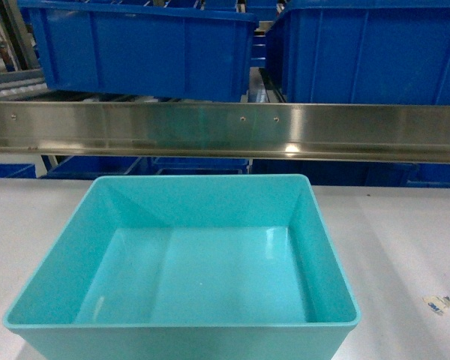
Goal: Organize blue bins on left shelf correctly
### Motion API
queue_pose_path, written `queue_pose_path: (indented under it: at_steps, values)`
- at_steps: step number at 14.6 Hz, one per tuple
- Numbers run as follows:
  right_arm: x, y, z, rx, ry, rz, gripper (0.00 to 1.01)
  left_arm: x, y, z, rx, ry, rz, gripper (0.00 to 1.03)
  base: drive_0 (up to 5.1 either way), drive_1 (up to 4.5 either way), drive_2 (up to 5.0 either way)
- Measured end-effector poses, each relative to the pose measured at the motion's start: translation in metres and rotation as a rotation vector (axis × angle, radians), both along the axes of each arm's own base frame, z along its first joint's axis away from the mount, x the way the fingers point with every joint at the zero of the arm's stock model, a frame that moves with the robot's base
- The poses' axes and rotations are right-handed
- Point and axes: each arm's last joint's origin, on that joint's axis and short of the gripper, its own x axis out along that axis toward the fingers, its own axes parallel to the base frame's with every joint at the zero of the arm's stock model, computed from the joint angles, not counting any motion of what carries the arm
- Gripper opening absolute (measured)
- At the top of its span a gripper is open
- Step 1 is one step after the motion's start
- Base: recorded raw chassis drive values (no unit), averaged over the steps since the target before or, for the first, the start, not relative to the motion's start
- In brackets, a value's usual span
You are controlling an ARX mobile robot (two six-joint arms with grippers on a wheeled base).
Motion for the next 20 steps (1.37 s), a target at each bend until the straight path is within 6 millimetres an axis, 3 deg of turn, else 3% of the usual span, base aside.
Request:
queue_pose_path:
  at_steps: [5, 7, 10, 11, 12, 15, 18, 20]
  values:
    - [0.001, 0.000, 0.002, 0.003, -0.016, -0.004, 0.98, 0.000, 0.000, 0.000, -0.001, -0.002, -0.002, 0.98, 0.0, 0.00, 0.0]
    - [0.011, 0.005, 0.007, 0.014, -0.017, -0.005, 0.98, 0.011, 0.005, 0.007, -0.019, -0.005, -0.037, 0.98, 0.0, 0.00, 0.0]
    - [0.042, 0.021, 0.021, 0.065, 0.009, 0.013, 0.98, 0.050, 0.008, 0.018, -0.055, 0.114, -0.106, 0.98, 0.0, 0.00, 0.0]
    - [0.074, 0.032, 0.025, 0.100, 0.103, 0.039, 0.98, 0.086, 0.006, 0.020, -0.036, 0.206, -0.101, 0.98, 0.0, 0.00, 0.0]
    - [0.090, 0.041, 0.018, 0.099, 0.219, 0.079, 0.98, 0.098, 0.007, 0.011, -0.017, 0.278, -0.064, 0.98, 0.0, 0.00, 0.0]
    - [0.103, 0.049, 0.013, 0.100, 0.312, 0.117, 0.98, 0.109, 0.005, 0.005, 0.028, 0.328, -0.023, 0.98, 0.0, 0.00, 0.0]
    - [0.125, 0.059, 0.031, 0.115, 0.345, 0.196, 0.98, 0.135, 0.001, 0.004, 0.109, 0.344, 0.029, 0.98, 0.0, 0.00, 0.0]
    - [0.135, 0.065, 0.026, 0.111, 0.434, 0.259, 0.98, 0.149, -0.002, -0.005, 0.146, 0.388, 0.044, 0.98, 0.0, 0.00, 0.0]
